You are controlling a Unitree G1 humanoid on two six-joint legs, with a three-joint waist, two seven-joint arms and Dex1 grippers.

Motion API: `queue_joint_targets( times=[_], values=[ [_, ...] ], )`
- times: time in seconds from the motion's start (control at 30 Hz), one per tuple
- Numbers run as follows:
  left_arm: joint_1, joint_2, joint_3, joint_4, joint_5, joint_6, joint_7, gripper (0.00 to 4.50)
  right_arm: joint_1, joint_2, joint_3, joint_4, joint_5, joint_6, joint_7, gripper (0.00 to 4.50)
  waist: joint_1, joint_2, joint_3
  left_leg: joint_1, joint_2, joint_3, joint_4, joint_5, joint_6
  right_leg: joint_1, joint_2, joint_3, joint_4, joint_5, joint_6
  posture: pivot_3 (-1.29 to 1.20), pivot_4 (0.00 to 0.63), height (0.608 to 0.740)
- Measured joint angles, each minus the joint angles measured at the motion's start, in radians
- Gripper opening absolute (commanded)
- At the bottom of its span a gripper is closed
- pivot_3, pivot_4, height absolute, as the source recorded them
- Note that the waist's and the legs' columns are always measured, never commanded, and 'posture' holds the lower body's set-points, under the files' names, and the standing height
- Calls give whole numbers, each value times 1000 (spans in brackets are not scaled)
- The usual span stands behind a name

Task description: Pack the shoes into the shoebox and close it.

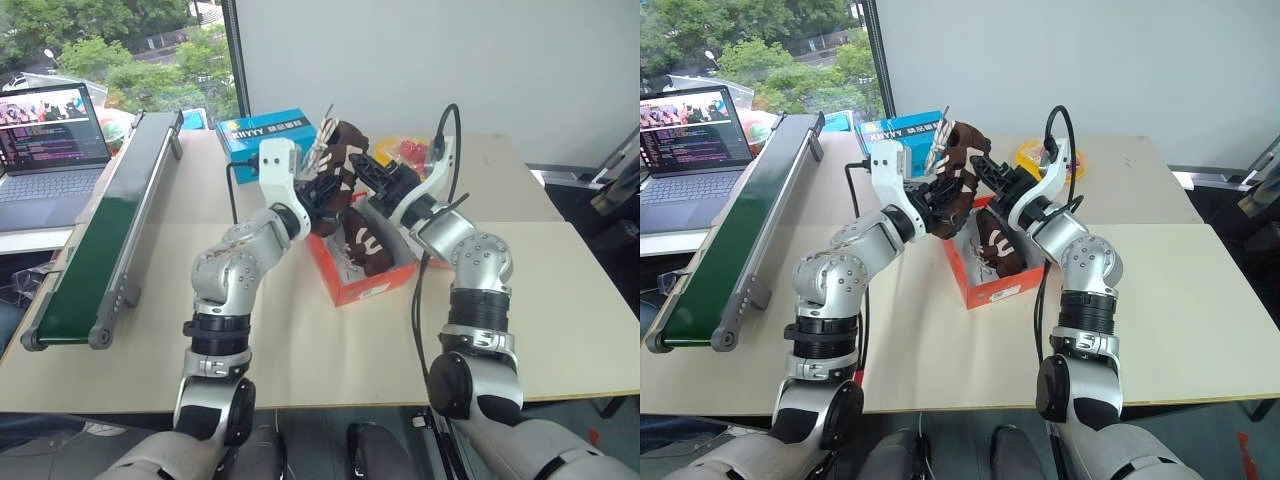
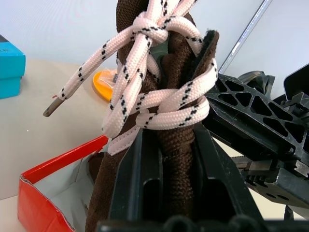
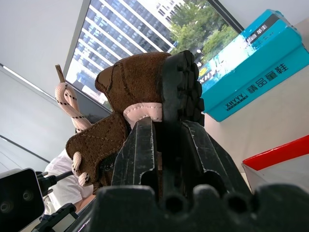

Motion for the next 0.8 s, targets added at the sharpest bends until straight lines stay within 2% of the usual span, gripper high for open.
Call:
queue_joint_targets(
  times=[0.2,0.27,0.33,0.57,0.7,0.8],
  values=[
    [10,26,-1,-1,-1,15,-16,494,-1,1,6,23,-1,-4,6,252,0,0,0,0,0,0,0,0,0,0,0,0,0,0,0,0,150,740],
    [21,36,5,-8,-12,28,-20,1234,-1,0,18,33,-3,-4,7,251,-1,0,0,0,0,0,0,0,0,0,0,0,0,0,0,0,150,740],
    [43,50,24,-31,-51,51,-48,1785,-11,-12,24,49,-10,-4,8,251,-2,1,0,0,0,0,0,0,0,0,0,0,0,0,0,0,150,740],
    [60,74,0,-78,-79,78,-86,4481,-100,-92,19,133,-34,-29,29,251,2,1,1,0,0,0,0,0,0,1,0,0,-1,0,0,0,150,740],
    [68,102,4,-79,-79,82,-85,4481,-129,-171,80,182,-95,-36,93,251,0,2,1,0,0,0,0,0,0,1,0,0,-1,0,0,0,150,740],
    [74,170,12,-79,-65,79,-86,4481,-150,-258,212,225,-222,-65,172,251,-7,2,1,0,0,0,-1,0,0,0,0,1,-1,0,0,0,150,740]
  ],
)
